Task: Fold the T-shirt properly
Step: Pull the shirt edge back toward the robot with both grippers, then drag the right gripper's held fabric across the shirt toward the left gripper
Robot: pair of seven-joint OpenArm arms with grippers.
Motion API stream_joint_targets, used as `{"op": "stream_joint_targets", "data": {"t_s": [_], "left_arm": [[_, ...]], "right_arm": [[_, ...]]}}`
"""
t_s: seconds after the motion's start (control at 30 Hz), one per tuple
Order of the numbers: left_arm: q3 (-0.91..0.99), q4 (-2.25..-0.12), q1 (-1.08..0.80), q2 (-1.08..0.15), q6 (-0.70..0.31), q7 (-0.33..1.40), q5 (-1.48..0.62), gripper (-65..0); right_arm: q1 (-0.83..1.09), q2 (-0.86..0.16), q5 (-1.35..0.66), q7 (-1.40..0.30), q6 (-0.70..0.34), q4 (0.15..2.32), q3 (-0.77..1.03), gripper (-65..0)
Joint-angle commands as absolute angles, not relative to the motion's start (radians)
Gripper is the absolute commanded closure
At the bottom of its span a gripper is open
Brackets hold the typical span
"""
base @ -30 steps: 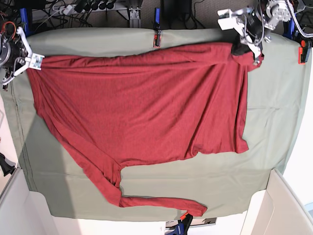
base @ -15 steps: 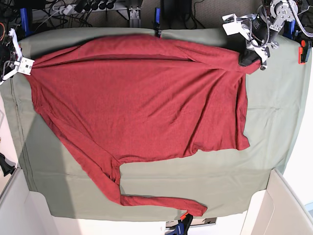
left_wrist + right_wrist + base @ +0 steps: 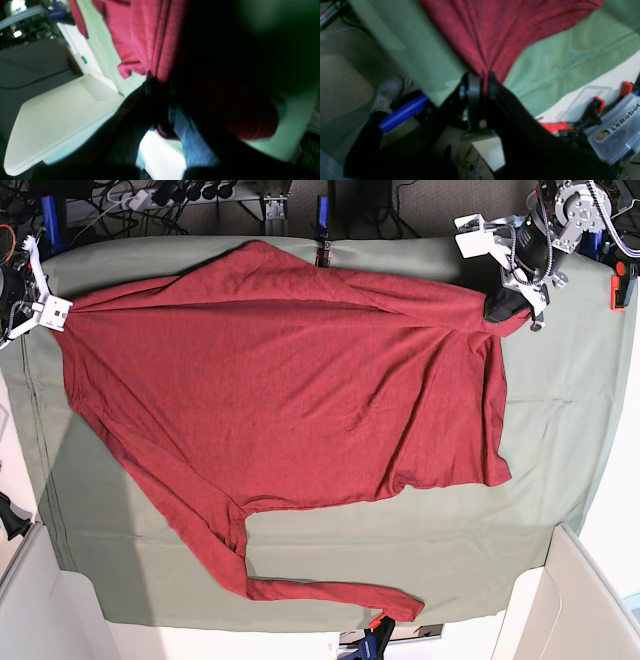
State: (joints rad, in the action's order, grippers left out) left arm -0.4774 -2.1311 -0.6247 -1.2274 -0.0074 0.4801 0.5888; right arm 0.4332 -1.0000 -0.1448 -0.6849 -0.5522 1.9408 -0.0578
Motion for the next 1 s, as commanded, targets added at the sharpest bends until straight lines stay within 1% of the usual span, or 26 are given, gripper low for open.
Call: {"op": "stream_joint_targets", "data": {"t_s": [0.0, 0.13, 0.23, 0.33, 0.37, 0.47, 0.5, 0.53, 0.7, 0.87, 0.97], "left_arm": [[-0.469, -2.134, -0.607, -1.246, 0.009, 0.467, 0.589, 0.0], [-0.469, -2.106, -0.546, -1.238, -0.047, 0.418, 0.547, 0.0], [-0.469, -2.069, -0.499, -1.217, -0.07, 0.372, 0.514, 0.0], [-0.469, -2.037, -0.463, -1.194, -0.08, 0.366, 0.486, 0.0], [-0.469, -2.03, -0.456, -1.192, -0.079, 0.366, 0.487, 0.0], [-0.469, -2.023, -0.448, -1.192, -0.079, 0.366, 0.487, 0.0], [-0.469, -2.023, -0.449, -1.192, -0.08, 0.366, 0.486, 0.0], [-0.469, -2.023, -0.449, -1.192, -0.08, 0.366, 0.485, 0.0], [-0.469, -2.023, -0.449, -1.191, -0.079, 0.366, 0.482, 0.0], [-0.469, -2.023, -0.449, -1.185, -0.079, 0.366, 0.482, 0.0], [-0.469, -2.023, -0.45, -1.176, -0.08, 0.372, 0.451, 0.0]], "right_arm": [[0.416, -1.012, -0.138, -0.681, -0.546, 1.945, -0.044, 0.0], [0.373, -0.971, -0.139, -0.668, -0.547, 1.903, -0.044, 0.0], [0.343, -0.949, -0.139, -0.64, -0.547, 1.868, -0.044, 0.0], [0.318, -0.932, -0.14, -0.64, -0.547, 1.842, -0.044, 0.0], [0.318, -0.931, -0.143, -0.64, -0.547, 1.841, -0.044, -2.0], [0.319, -0.931, -0.187, -0.648, -0.547, 1.842, -0.044, -24.9], [0.319, -0.931, -0.192, -0.648, -0.547, 1.842, -0.044, -29.8], [0.319, -0.931, -0.196, -0.649, -0.547, 1.842, -0.044, -31.6], [0.319, -0.931, -0.247, -0.664, -0.548, 1.856, -0.044, -31.6], [0.319, -0.931, -0.304, -0.707, -0.548, 1.94, -0.044, -31.5], [0.32, -0.926, -0.355, -0.707, -0.571, 1.979, -0.044, -31.5]]}}
